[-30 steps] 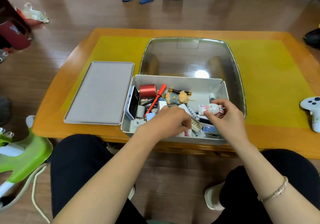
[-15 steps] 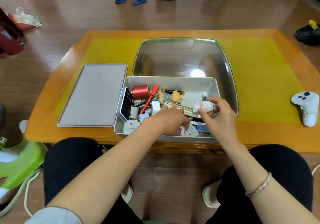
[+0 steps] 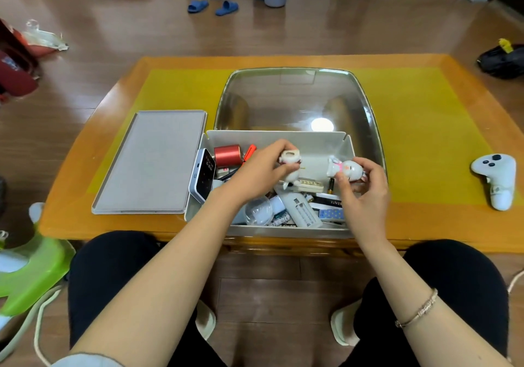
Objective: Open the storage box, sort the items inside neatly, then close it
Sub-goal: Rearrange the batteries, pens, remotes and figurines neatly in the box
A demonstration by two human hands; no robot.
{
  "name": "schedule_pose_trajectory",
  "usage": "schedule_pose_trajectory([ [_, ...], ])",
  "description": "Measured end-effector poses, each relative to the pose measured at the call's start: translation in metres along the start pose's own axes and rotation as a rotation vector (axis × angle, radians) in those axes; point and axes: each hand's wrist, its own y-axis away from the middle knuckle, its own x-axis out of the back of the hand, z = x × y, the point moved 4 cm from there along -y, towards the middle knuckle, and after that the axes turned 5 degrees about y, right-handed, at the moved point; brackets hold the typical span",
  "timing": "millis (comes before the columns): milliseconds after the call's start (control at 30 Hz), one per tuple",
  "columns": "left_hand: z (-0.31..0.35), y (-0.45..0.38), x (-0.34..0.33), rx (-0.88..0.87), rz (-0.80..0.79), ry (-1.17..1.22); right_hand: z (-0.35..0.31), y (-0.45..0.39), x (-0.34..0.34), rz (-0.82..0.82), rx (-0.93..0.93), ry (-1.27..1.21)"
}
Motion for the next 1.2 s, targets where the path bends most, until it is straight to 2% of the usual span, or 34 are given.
schedule_pose_trajectory([
  [100, 0.002, -0.015, -0.01, 0.067, -0.008, 0.04, 0.001, -0.001, 0.002, 0.034, -0.011, -0.009],
  [233, -0.004, -0.026, -0.039, 0.179, -0.211, -0.073, 0.003, -0.001, 0.001, 0.027, -0.026, -0.017],
  [300, -0.008, -0.023, -0.044, 0.192, -0.243, -0.108, 0.004, -0.001, 0.0, 0.017, -0.034, -0.025],
  [533, -0.02, -0.004, -0.03, 0.198, -0.251, -0.021, 0.011, -0.006, -0.002, -0.032, -0.089, -0.063],
  [767, -0.019, -0.021, -0.023, 0.057, -0.066, -0.156, 0.018, -0.016, -0.005, -0.051, -0.171, -0.124],
  [1033, -0.031, -0.064, -0.032, 0.119, -0.144, -0.455, 0.021, -0.027, -0.01, -0.08, -0.159, -0.078],
  [1200, -0.038, -0.071, -0.027, 0.108, -0.125, -0.581, 0.026, -0.027, -0.012, -0.102, -0.169, -0.075],
])
